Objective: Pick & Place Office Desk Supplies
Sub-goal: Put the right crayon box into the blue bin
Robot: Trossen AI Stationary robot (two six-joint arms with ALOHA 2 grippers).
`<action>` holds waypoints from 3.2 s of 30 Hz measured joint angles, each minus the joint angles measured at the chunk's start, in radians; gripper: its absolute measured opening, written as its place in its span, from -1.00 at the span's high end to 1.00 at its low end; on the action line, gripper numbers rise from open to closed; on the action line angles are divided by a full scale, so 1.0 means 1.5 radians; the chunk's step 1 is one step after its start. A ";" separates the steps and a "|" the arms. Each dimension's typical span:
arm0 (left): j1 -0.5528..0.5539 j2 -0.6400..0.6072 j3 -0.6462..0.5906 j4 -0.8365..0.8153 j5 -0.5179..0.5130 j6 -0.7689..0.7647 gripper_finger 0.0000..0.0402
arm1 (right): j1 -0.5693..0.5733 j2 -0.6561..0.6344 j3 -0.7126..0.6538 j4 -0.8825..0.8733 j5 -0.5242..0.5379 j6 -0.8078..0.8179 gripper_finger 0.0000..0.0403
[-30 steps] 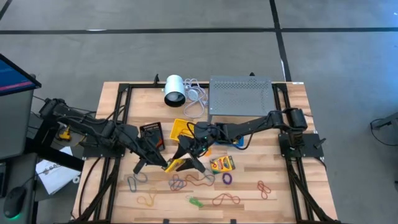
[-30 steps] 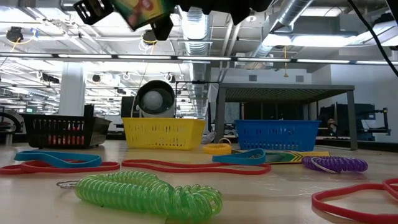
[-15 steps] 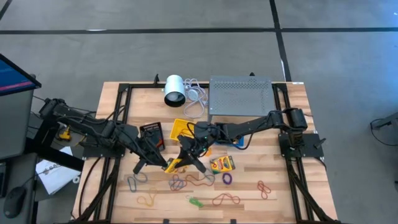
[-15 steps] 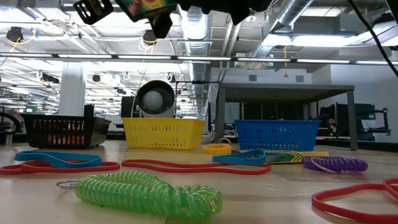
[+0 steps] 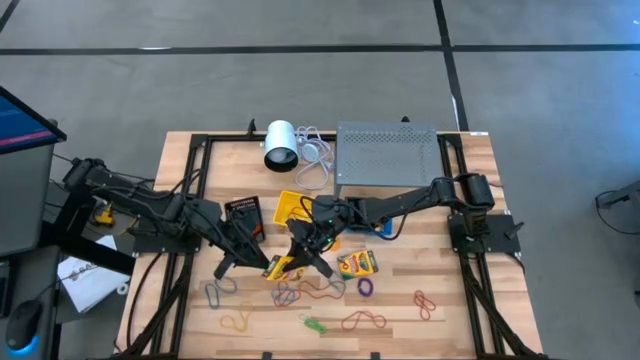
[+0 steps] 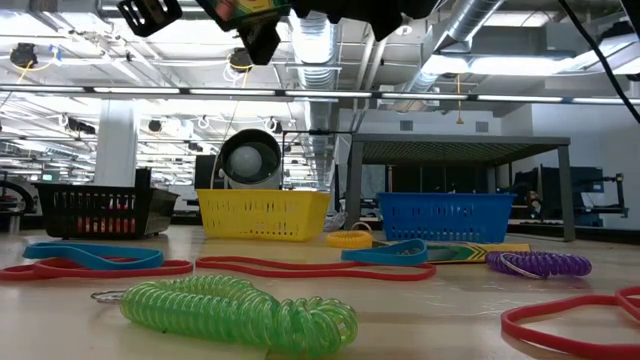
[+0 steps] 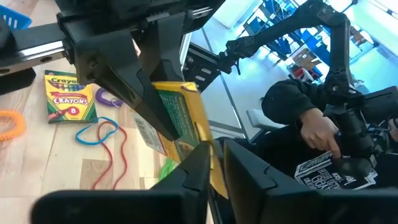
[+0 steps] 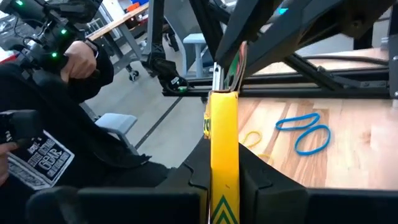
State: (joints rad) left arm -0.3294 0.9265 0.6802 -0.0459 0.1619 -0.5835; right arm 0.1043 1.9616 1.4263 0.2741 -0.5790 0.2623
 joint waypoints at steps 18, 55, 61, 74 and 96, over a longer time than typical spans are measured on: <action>0.000 -0.021 0.000 -0.029 -0.023 0.023 0.19 | -0.047 -0.165 0.000 -0.316 0.160 -0.055 0.88; 0.025 -0.013 -0.245 0.402 -0.387 0.225 0.33 | -0.076 -0.320 -0.249 -0.653 0.507 0.052 0.88; 0.025 -0.013 -0.245 0.400 -0.362 0.224 0.33 | -0.081 -0.272 -0.249 -0.654 0.519 0.034 0.88; 0.025 -0.013 -0.245 0.395 -0.356 0.226 0.33 | -0.103 -0.224 -0.249 -0.648 0.542 0.000 0.88; 0.025 -0.013 -0.245 0.390 -0.355 0.226 0.33 | -0.074 -0.228 -0.249 -0.649 0.498 0.029 0.41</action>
State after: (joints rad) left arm -0.2920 0.9070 0.3130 0.5385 -0.3711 -0.2440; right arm -0.0060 1.6196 1.0523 -0.6998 0.1686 0.3060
